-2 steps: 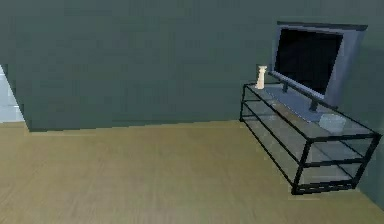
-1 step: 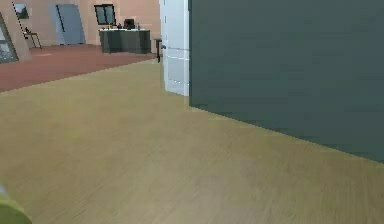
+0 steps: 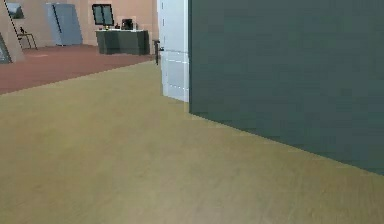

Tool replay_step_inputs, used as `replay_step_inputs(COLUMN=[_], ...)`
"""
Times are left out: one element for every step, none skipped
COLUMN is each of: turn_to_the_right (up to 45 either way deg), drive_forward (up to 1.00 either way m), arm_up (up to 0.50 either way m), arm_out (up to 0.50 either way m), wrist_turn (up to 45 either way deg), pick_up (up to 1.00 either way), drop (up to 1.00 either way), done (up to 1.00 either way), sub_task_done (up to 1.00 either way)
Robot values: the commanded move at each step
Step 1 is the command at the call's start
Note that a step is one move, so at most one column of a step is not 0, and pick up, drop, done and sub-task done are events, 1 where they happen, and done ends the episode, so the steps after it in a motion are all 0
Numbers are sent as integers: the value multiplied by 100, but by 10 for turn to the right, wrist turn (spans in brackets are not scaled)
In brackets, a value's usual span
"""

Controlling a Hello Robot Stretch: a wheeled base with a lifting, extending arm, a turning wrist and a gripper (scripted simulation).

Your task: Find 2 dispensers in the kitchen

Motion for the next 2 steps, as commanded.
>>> replay_step_inputs(turn_to_the_right=[-180,0], drive_forward=[0,100], arm_up=[0,0], arm_out=[0,0], wrist_turn=[0,0], pick_up=[0,0], drop=[0,0], done=[0,0], sub_task_done=[0,0])
